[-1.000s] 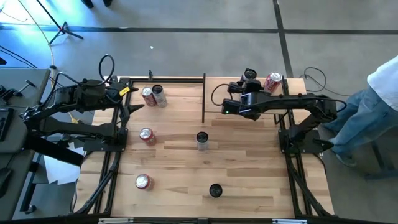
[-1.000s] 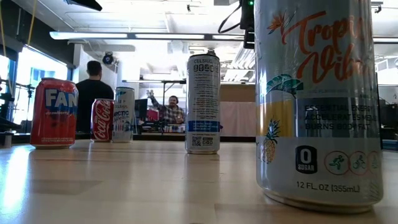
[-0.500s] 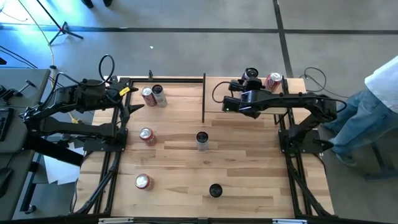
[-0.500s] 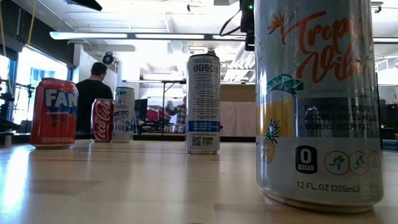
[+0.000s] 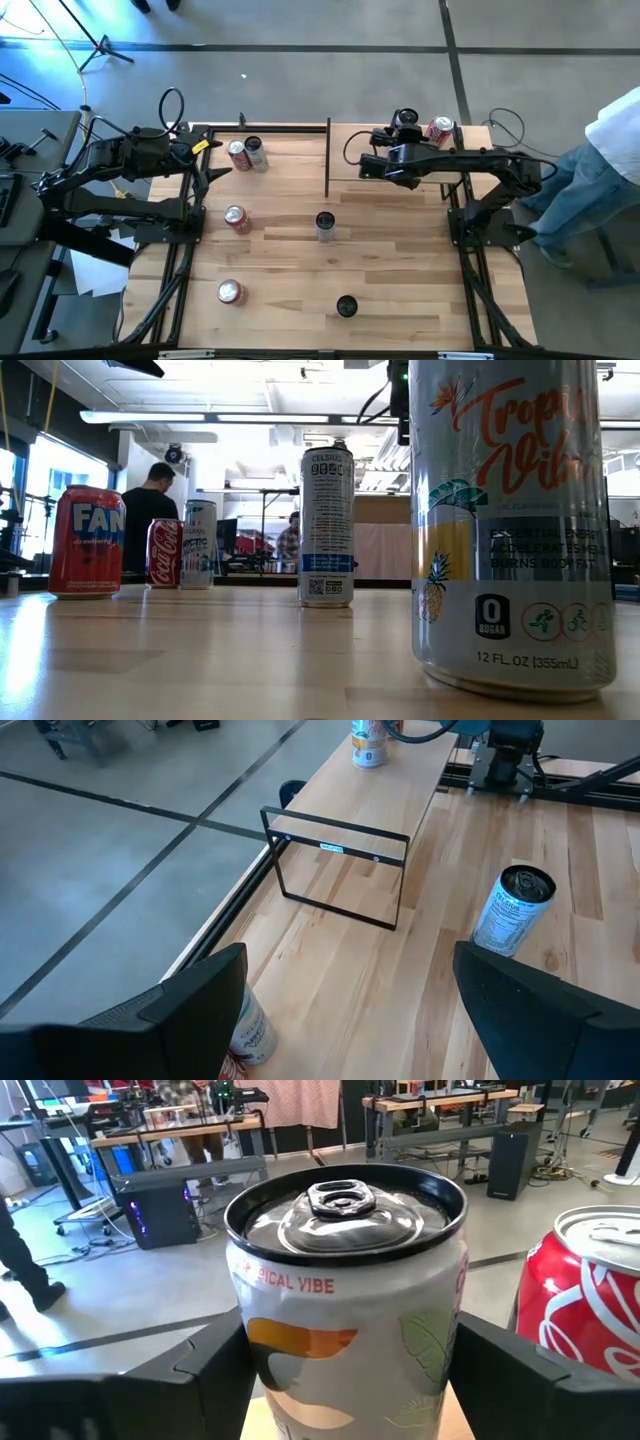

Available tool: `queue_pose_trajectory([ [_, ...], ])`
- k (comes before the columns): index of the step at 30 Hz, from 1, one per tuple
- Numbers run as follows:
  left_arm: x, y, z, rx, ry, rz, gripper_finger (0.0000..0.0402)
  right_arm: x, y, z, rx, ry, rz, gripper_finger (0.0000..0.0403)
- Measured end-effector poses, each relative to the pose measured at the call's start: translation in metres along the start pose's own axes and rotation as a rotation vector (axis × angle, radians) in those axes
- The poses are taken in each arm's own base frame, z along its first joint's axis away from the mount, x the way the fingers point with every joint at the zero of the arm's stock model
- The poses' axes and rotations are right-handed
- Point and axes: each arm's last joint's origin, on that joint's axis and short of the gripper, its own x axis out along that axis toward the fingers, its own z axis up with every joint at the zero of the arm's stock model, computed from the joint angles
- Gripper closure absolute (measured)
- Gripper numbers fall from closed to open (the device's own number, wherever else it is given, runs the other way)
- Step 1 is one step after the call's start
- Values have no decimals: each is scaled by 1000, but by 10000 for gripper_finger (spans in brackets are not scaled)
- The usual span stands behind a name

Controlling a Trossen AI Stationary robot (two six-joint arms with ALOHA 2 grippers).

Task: Place canned beverage on shelf
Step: Put the white soda can on the shelf

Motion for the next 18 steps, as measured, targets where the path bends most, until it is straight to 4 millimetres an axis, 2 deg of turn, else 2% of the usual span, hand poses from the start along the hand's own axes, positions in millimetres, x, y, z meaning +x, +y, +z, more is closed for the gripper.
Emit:
queue_pose_trajectory([
  [18,0,0,0,0,0,0,67,2,-12,1,46,1,-43,132],
])
